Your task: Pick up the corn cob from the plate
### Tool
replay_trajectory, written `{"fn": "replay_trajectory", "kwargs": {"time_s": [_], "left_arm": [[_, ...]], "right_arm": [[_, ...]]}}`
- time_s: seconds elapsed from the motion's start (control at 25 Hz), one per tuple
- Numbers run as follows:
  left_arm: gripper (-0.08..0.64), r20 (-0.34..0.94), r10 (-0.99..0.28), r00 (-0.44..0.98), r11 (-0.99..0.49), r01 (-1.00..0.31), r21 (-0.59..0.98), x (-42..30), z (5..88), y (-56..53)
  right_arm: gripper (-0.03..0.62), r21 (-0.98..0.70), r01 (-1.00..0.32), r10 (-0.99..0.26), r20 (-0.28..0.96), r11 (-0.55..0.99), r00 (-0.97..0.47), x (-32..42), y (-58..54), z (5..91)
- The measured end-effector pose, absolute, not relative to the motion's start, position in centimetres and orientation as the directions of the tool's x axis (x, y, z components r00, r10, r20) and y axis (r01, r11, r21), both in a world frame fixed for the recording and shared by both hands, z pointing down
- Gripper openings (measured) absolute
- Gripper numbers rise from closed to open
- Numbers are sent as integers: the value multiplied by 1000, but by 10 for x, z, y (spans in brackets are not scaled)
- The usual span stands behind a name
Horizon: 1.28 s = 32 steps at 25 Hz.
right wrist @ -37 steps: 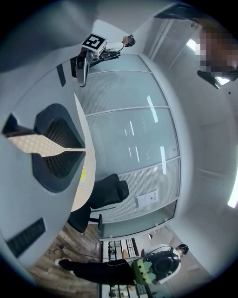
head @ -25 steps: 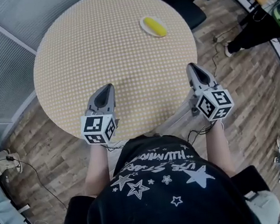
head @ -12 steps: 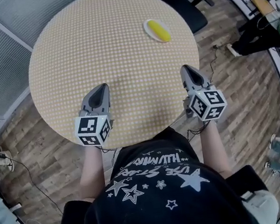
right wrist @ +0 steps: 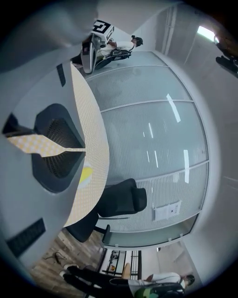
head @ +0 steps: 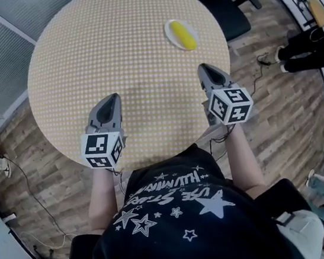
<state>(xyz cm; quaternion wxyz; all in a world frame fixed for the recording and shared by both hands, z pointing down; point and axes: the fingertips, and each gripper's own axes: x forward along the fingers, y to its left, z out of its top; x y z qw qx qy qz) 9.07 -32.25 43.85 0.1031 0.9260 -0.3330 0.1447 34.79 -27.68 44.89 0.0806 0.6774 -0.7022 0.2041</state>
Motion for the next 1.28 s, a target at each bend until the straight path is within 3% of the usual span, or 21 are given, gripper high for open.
{"fn": "replay_trajectory", "kwargs": {"time_s": [0.6,0.96,1.28], "left_arm": [[6,373,-703,605,-643,-766,30,151,441,-345],[6,389,-739,550,-591,-806,16,167,442,-356],[6,409,-750,519,-563,-826,18,165,450,-354]], "right_arm": [[47,-172,-969,-820,520,175,-240,415,-381,501],[245,-173,-949,-706,637,262,-311,413,-427,540],[285,-155,-955,-636,717,253,-285,415,-455,568]]}}
